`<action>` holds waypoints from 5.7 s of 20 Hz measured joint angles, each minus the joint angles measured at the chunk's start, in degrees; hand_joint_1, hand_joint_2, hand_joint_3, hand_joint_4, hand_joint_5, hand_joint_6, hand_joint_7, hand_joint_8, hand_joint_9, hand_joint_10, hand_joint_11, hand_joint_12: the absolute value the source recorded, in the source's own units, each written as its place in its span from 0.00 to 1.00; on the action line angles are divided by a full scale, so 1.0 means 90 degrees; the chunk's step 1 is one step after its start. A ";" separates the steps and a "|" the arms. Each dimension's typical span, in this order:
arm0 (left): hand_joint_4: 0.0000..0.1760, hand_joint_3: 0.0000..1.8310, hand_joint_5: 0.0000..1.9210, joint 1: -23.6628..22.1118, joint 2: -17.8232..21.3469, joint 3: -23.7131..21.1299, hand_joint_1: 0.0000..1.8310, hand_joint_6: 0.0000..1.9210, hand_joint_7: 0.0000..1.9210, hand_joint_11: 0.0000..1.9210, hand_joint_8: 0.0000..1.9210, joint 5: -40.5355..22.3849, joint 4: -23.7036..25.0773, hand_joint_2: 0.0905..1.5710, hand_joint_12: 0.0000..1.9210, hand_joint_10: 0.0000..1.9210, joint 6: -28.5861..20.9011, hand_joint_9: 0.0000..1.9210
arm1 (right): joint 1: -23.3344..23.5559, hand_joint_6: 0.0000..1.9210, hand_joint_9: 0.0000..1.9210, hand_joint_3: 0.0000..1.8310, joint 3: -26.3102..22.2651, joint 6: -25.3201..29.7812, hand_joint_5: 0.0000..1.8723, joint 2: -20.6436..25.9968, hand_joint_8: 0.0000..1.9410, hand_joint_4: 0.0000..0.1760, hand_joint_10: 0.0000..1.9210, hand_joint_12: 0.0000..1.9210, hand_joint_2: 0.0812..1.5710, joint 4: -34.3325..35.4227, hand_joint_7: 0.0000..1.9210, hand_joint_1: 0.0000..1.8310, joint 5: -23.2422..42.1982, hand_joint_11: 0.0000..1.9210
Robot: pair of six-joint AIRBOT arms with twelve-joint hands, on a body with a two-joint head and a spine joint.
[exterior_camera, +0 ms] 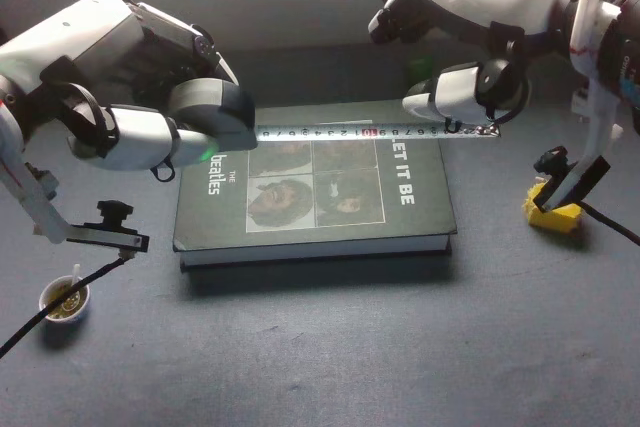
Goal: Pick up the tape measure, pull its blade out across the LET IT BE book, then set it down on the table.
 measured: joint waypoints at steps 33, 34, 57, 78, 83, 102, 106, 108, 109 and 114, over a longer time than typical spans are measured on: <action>0.00 0.00 0.58 -0.0238 -0.0114 0.0357 0.76 0.33 0.60 0.44 0.38 0.0085 -0.0369 0.65 0.50 0.58 -0.0073 0.50 | -0.0401 0.01 0.40 0.00 0.0238 -0.0070 0.40 -0.0146 0.01 0.00 0.02 0.67 0.70 0.0214 0.46 0.60 -0.0537 0.12; 0.00 0.00 0.57 -0.0243 -0.0114 0.0357 0.76 0.33 0.61 0.44 0.38 0.0083 -0.0372 0.65 0.50 0.58 -0.0075 0.50 | -0.0401 0.01 0.40 0.00 0.0238 -0.0063 0.40 -0.0146 0.01 0.00 0.02 0.67 0.70 0.0197 0.46 0.59 -0.0537 0.12; 0.00 0.00 0.59 -0.0240 -0.0114 0.0355 0.76 0.32 0.60 0.44 0.37 -0.0010 -0.0369 0.65 0.50 0.58 -0.0112 0.50 | -0.0338 0.01 0.41 0.00 0.0357 -0.0005 0.42 -0.0143 0.00 0.00 0.02 0.66 0.69 0.0083 0.47 0.59 -0.0534 0.14; 0.00 0.00 0.59 -0.0240 -0.0119 0.0355 0.76 0.33 0.61 0.42 0.37 -0.0015 -0.0323 0.65 0.51 0.58 -0.0109 0.49 | -0.0355 0.70 0.52 0.00 0.0452 0.0012 0.41 -0.0155 0.50 0.00 0.09 0.73 0.74 0.0085 0.49 0.65 -0.0464 0.24; 0.00 0.00 0.57 -0.0236 -0.0121 0.0355 0.76 0.35 0.61 0.42 0.37 -0.0010 -0.0323 0.65 0.51 0.58 -0.0068 0.49 | -0.0374 0.68 0.46 0.00 0.0452 0.0061 0.42 -0.0158 0.51 0.00 0.28 0.71 0.73 0.0061 0.51 0.65 -0.0442 0.30; 0.00 0.00 0.57 -0.0236 -0.0160 0.0308 0.76 0.35 0.61 0.43 0.37 0.0022 -0.0321 0.65 0.50 0.59 -0.0119 0.49 | -0.0522 0.69 0.44 0.00 0.0104 0.0177 0.41 0.0435 0.53 0.00 0.30 0.71 0.74 -0.0374 0.49 0.65 -0.0158 0.28; 0.00 0.00 0.57 -0.0236 -0.0158 0.0306 0.76 0.34 0.61 0.43 0.36 0.0029 -0.0321 0.65 0.50 0.58 -0.0119 0.50 | -0.0585 0.70 0.44 0.00 -0.0066 0.0180 0.41 0.0699 0.53 0.00 0.30 0.71 0.74 -0.0491 0.49 0.65 -0.0012 0.29; 0.00 0.00 0.57 -0.0236 -0.0158 0.0294 0.76 0.33 0.61 0.43 0.36 0.0036 -0.0316 0.65 0.50 0.58 -0.0119 0.50 | -0.0612 0.70 0.44 0.00 -0.0066 0.0187 0.40 0.0758 0.53 0.00 0.30 0.71 0.74 -0.0542 0.50 0.65 -0.0012 0.29; 0.00 0.00 0.57 -0.0236 -0.0158 0.0294 0.76 0.33 0.61 0.43 0.36 0.0039 -0.0318 0.65 0.50 0.58 -0.0117 0.50 | -0.0612 0.70 0.44 0.00 -0.0066 0.0185 0.41 0.0787 0.52 0.00 0.30 0.71 0.74 -0.0583 0.50 0.65 0.0010 0.30; 0.00 0.00 0.57 -0.0236 -0.0158 0.0294 0.76 0.33 0.61 0.43 0.37 0.0034 -0.0318 0.65 0.50 0.58 -0.0119 0.50 | -0.0631 0.69 0.44 0.00 -0.0080 0.0192 0.40 0.0957 0.52 0.00 0.31 0.71 0.74 -0.0629 0.51 0.65 0.0083 0.30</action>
